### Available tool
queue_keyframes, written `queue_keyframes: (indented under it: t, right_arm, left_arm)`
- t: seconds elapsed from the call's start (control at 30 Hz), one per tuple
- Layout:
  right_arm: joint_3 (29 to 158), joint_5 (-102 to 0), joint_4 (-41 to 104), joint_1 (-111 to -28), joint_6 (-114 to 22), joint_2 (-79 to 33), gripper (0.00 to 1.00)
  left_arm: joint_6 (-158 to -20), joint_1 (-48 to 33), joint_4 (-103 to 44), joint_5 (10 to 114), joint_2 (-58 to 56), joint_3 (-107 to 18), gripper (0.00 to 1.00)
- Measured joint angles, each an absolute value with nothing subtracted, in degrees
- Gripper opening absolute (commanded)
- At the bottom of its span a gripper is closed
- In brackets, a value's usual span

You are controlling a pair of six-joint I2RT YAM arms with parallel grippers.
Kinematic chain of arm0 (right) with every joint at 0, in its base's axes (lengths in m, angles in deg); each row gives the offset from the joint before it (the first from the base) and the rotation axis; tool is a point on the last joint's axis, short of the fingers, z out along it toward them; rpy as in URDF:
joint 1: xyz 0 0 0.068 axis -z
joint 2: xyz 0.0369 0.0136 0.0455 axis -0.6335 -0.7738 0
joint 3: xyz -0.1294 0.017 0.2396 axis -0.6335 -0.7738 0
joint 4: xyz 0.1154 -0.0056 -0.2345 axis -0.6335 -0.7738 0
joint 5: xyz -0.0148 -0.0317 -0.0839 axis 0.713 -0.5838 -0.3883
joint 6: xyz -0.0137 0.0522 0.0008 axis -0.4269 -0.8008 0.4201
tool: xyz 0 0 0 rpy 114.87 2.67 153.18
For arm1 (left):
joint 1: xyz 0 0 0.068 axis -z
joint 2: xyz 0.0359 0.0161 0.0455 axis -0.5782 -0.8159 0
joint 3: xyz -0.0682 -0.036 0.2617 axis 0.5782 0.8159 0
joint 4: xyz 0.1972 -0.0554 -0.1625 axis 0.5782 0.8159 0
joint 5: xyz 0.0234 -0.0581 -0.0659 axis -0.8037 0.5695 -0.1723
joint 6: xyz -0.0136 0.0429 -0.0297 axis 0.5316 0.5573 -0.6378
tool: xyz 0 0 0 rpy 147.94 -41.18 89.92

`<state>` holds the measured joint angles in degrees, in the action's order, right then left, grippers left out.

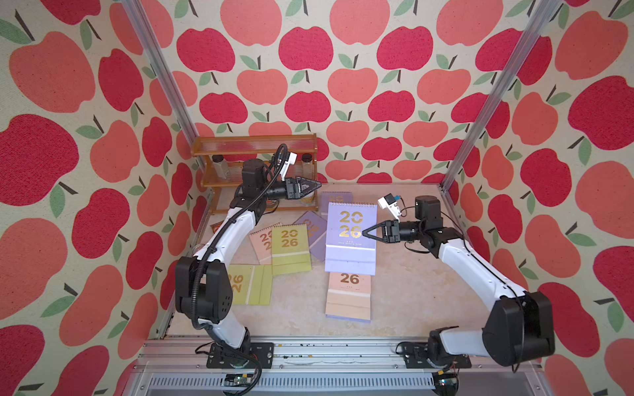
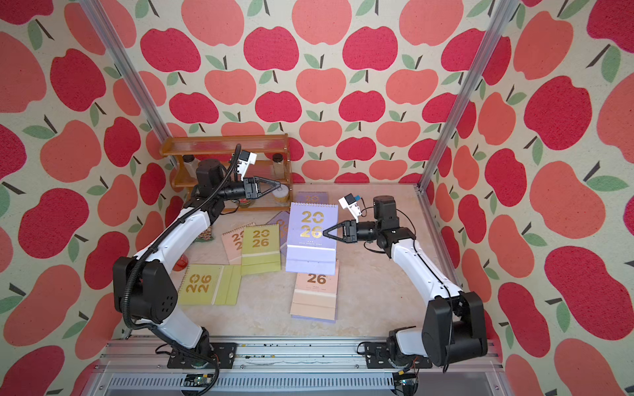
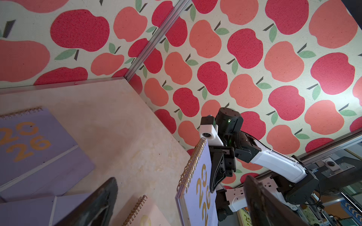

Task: Stack the calendars
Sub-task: Place the calendar at the calendar.

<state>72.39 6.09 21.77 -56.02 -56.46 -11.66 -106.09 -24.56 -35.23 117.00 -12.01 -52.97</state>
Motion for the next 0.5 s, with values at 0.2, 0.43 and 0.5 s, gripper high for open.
queue_keyframes:
  t: [0.2,0.43,0.5]
  right_arm:
    - [59.7,3.2,24.7,-56.1,-60.6,-9.8,0.0]
    - [51.2,0.6,33.5,-57.2,-66.3,-10.8,0.0]
    - [49.9,0.0,36.4,-57.7,-67.4,-11.9,0.0]
  left_arm:
    - [-106.7,-24.9,-36.2,117.0,-11.2,-50.4,0.99]
    - [-106.9,-24.9,-36.5,117.0,-11.3,-48.9,0.99]
    - [-107.2,-24.7,-37.0,117.0,-11.3,-48.9,0.99]
